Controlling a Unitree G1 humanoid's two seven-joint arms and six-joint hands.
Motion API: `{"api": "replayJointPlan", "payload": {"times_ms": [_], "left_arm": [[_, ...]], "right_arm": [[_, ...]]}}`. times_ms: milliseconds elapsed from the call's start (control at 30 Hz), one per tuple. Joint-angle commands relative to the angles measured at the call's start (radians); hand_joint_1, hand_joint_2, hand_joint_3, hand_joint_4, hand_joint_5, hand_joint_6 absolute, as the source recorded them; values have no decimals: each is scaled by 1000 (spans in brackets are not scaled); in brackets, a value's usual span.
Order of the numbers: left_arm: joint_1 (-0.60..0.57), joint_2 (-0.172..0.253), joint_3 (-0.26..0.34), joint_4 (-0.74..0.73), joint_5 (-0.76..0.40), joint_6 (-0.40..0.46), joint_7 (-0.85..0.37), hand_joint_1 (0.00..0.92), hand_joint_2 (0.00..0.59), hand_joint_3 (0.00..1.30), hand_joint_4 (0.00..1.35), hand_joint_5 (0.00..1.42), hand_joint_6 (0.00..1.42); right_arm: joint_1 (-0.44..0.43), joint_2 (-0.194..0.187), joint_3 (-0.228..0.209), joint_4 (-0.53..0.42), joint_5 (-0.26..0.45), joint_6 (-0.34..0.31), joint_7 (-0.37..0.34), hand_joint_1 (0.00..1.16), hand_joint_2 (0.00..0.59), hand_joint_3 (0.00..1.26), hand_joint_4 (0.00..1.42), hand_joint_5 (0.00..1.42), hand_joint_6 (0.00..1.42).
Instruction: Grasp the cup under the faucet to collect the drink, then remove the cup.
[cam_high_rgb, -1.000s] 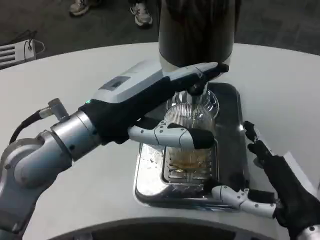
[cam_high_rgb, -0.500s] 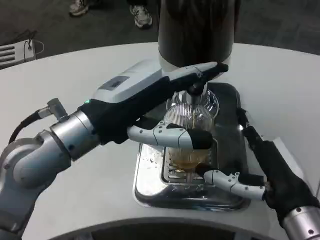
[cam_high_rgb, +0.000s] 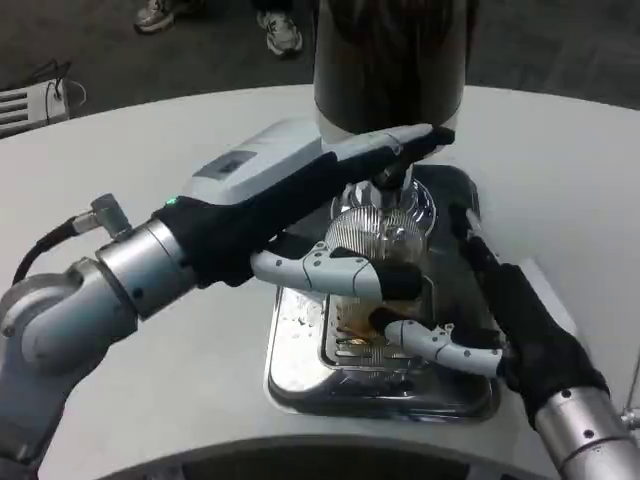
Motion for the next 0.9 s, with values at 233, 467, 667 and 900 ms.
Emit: {"api": "replayJointPlan", "payload": {"times_ms": [233, 467, 667, 900], "left_arm": [[0, 23, -11, 2, 10, -38, -31, 0, 0, 160, 84, 179, 259], [4, 29, -7, 2, 8, -39, -31, 0, 0, 160, 84, 173, 250], [4, 34, -3, 5, 8, -38, -28, 0, 0, 160, 84, 171, 246], [28, 24, 26, 4, -12, -38, -2, 0, 0, 160, 84, 171, 245]], "right_arm": [[-57, -2, 14, 59, 24, -21, -33, 825, 192, 0, 0, 13, 13], [-90, 0, 18, 96, 35, -26, -45, 821, 197, 0, 0, 14, 15], [-115, 6, 26, 123, 46, -29, -52, 815, 198, 0, 0, 17, 15], [-124, 4, 30, 138, 57, -31, -52, 808, 197, 0, 0, 25, 16]]}}
